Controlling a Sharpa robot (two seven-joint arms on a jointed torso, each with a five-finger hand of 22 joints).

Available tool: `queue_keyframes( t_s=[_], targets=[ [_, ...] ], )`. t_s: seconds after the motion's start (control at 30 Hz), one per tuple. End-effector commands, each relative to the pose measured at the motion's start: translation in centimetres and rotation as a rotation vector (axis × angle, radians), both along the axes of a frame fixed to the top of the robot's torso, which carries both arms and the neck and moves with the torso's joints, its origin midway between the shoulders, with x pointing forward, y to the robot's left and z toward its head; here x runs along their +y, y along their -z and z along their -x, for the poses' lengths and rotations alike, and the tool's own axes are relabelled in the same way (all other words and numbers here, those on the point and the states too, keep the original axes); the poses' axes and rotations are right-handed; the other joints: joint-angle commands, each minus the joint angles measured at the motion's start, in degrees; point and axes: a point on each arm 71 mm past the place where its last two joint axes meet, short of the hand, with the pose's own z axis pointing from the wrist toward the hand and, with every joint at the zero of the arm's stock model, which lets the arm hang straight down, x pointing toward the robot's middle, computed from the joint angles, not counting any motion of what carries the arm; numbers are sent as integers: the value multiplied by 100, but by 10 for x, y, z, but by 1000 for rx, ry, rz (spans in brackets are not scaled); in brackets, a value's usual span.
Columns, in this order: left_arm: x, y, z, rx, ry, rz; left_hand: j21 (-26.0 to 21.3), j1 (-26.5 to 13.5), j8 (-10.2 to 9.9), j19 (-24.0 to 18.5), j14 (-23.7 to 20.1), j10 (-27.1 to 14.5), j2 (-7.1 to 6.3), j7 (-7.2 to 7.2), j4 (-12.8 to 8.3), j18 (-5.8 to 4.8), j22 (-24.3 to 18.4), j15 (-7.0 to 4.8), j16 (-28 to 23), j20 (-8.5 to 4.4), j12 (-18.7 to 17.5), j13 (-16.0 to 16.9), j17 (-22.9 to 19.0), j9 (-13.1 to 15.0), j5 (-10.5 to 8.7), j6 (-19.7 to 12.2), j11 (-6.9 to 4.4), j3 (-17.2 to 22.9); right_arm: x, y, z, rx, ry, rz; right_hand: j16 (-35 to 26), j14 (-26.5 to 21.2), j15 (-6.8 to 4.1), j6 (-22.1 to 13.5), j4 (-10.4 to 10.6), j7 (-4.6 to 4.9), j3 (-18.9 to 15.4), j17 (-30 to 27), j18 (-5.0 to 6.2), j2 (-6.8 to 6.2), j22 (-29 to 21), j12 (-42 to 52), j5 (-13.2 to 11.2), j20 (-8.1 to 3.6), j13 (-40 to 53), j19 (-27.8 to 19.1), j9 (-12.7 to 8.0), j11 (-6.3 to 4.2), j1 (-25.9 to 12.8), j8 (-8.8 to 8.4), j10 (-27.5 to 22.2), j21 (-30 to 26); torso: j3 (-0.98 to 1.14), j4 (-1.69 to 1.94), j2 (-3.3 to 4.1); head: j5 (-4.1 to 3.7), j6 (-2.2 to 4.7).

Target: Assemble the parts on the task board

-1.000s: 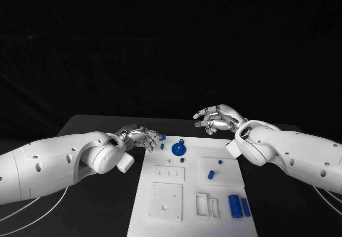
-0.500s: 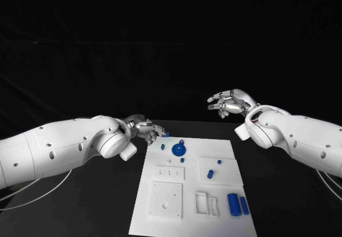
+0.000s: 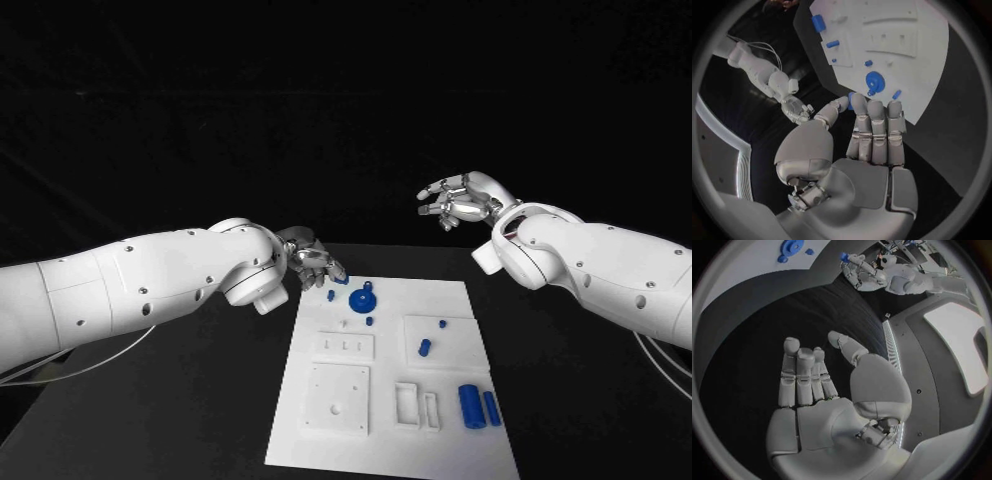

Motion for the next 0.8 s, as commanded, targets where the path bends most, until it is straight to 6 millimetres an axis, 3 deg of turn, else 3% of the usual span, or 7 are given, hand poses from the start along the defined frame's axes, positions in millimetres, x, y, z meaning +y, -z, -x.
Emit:
queue_keyframes(
  t_s=[0.03,0.23,0.4,0.8],
  targets=[
    [-8,1,1,-23,41,-152,35,-7,-34,51,53,67,-150,-356,174,54,110,3,53,-426,37,6,-30,39,-250,629,-3,510,5,1,-1,3,-27,28,-28,-36,0,3,5,34,41,-13,38,-2,26,-23,37,7,-13,-47,7,-7,53,23,-50,-46,31,2,-66,25,-96],
    [-14,8,2,-17,48,-183,93,-203,-40,71,91,137,-163,-380,130,64,125,6,158,-427,106,58,-33,116,-242,735,-32,668,13,3,-2,7,-41,39,-36,-45,2,3,7,36,48,-30,38,1,32,-24,91,18,-31,-55,8,-5,67,25,-58,-64,92,-21,-176,26,-209],
    [-18,18,6,-14,70,-207,145,-290,-22,115,141,206,-153,-411,141,80,128,-8,229,-438,165,99,-22,171,-265,824,-60,698,12,5,-3,9,-40,55,-38,-50,3,2,7,37,50,-42,38,-6,39,-22,144,25,-45,-56,9,-4,75,27,-62,-75,94,-37,-220,3,-290],
    [-26,44,16,-4,89,-231,328,-412,74,241,292,343,-135,-506,138,124,136,-57,455,-479,416,284,39,363,-243,1042,-148,732,14,9,-4,14,-45,77,-40,-55,4,1,8,38,51,-50,38,-7,42,-22,165,28,-53,-60,10,-3,79,27,-67,-83,115,17,-283,5,-486]
  ],
)
